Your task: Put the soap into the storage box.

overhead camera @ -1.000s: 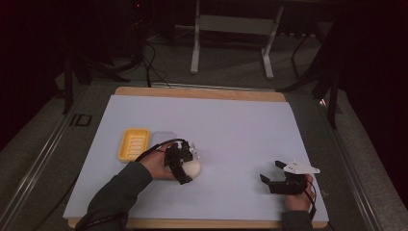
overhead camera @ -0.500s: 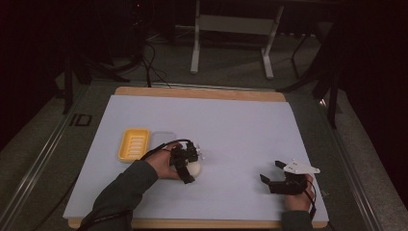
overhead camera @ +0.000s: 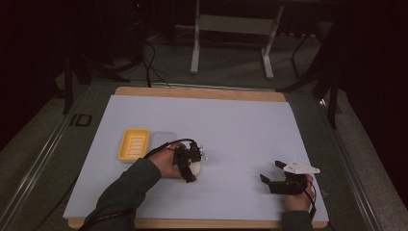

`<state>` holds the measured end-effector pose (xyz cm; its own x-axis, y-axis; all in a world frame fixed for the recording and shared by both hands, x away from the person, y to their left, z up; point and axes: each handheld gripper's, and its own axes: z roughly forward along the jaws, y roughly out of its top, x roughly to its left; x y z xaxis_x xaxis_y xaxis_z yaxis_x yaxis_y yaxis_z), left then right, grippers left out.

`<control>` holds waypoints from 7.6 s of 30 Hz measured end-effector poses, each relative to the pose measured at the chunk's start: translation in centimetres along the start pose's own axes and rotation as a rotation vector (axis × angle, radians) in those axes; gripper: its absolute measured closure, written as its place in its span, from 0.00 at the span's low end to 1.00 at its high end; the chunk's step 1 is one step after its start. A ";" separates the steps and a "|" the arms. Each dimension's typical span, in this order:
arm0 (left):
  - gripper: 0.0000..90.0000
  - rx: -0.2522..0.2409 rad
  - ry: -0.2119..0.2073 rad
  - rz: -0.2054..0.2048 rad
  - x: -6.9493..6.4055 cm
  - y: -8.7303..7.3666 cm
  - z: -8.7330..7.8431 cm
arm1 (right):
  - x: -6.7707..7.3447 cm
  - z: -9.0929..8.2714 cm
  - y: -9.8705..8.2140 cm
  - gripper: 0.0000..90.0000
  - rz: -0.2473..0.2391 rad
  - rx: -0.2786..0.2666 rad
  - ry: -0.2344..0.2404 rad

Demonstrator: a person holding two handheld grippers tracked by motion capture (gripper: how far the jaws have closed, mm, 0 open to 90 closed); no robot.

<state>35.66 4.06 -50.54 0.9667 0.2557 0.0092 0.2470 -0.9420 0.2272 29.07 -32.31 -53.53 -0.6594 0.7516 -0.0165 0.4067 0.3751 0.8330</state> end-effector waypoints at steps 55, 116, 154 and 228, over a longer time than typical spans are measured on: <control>0.28 0.029 0.019 -0.039 2.0 -0.9 -2.7 | 0.0 0.0 0.0 0.16 -0.001 0.003 0.002; 0.28 0.006 0.103 -0.207 6.2 -5.6 -7.4 | 0.0 0.0 0.0 0.16 0.000 -0.003 0.000; 0.28 -0.017 0.114 -0.304 7.9 -9.2 -9.2 | 0.0 0.0 0.0 0.16 -0.001 -0.005 -0.002; 0.28 0.087 0.148 -0.485 9.9 -14.9 -6.2 | 0.1 0.0 0.0 0.16 -0.002 -0.003 -0.003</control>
<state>41.18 22.01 -47.78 0.7214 0.6897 0.0624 0.6752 -0.7206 0.1578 29.00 -32.29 -53.52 -0.6584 0.7524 -0.0194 0.4036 0.3747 0.8347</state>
